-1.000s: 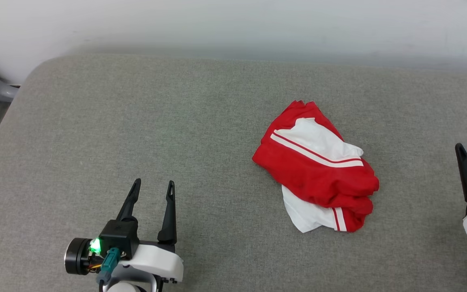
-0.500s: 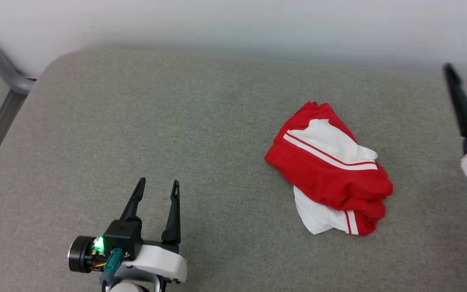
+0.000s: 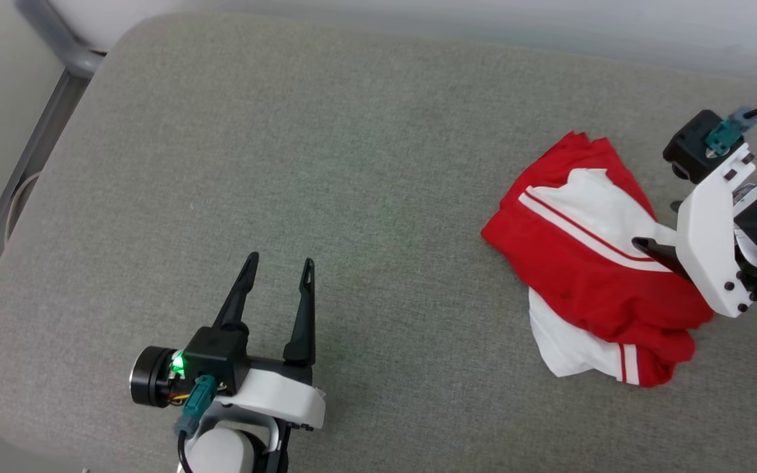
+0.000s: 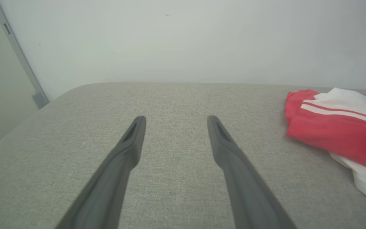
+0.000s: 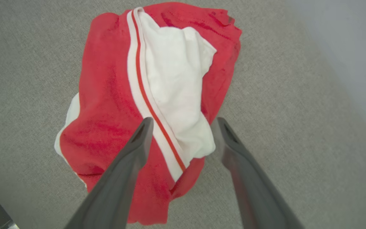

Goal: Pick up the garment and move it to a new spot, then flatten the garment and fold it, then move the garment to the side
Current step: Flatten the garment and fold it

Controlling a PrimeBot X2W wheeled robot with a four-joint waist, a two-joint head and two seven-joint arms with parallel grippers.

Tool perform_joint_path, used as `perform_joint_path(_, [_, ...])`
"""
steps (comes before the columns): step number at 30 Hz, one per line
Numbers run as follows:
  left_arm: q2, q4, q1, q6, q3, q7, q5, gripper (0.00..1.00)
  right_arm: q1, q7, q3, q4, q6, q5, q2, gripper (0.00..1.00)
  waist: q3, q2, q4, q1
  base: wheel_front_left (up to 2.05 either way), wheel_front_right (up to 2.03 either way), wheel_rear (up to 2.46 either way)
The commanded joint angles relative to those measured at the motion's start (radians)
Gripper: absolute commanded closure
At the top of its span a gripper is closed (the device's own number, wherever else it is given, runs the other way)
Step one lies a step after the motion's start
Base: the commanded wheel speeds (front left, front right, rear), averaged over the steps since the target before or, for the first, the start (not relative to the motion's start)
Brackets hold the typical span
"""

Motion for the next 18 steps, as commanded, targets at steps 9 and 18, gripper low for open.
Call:
perform_joint_path(9, [-0.001, -0.006, -0.055, 0.017, -0.022, -0.003, -0.024, 0.0, -0.062, -0.023, 0.172, 0.191, -0.001, 0.02, 0.023, 0.0, 0.087, 0.0, 0.052, 0.0, 0.0, 0.0, 0.0])
perform_joint_path(18, [-0.001, 0.005, -0.043, 0.024, -0.011, -0.003, -0.017, 0.0, -0.073, -0.275, 0.222, 0.247, -0.001, 0.045, 0.037, 1.0, 0.068, 0.0, 0.022, 0.0, 0.0, 0.0, 0.0])
